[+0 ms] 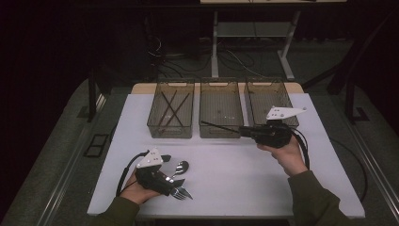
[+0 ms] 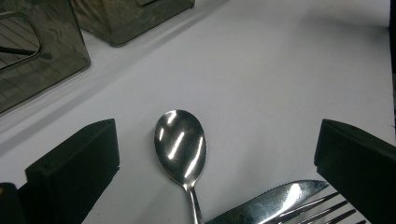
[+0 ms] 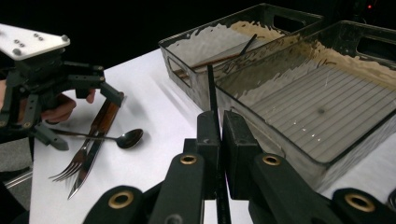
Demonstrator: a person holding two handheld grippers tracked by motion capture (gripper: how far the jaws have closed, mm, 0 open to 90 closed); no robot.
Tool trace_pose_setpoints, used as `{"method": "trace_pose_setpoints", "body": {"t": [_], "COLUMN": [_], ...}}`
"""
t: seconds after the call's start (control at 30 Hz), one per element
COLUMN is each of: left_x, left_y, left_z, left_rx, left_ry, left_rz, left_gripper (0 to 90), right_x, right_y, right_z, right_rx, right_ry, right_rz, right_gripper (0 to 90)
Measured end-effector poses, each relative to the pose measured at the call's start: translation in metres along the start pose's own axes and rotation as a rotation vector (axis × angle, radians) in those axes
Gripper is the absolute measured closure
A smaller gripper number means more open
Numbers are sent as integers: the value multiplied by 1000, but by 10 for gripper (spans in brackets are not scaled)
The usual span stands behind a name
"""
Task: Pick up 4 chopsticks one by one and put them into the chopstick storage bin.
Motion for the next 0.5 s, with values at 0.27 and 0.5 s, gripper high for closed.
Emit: {"method": "trace_pose_setpoints", "body": {"t": [0.27,0.5], "left_x": [-1,-2], "left_y": [0,1], "left_z": [0,0], "left_rx": [5,-2], "left_ry": [-1,-4], "left_rz": [-3,8], "left_gripper": [0,0], "right_x": [-13,-34], "right_y": [14,36], "right_z": [1,8], "right_rx": [-19,-5], "right_ry": [-8,-37], "right_rz": [-14,-3], "right_gripper": [860,860]}}
Point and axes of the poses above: each handheld gripper's, and its own axes: x roughly backward along the jaws, y roughly out of its top, z roughly to its left, the point moved 1 cm from there along -x, roughly forward along the jaws, and after that the axes turned 13 degrees about -y, right-handed, at the moved point
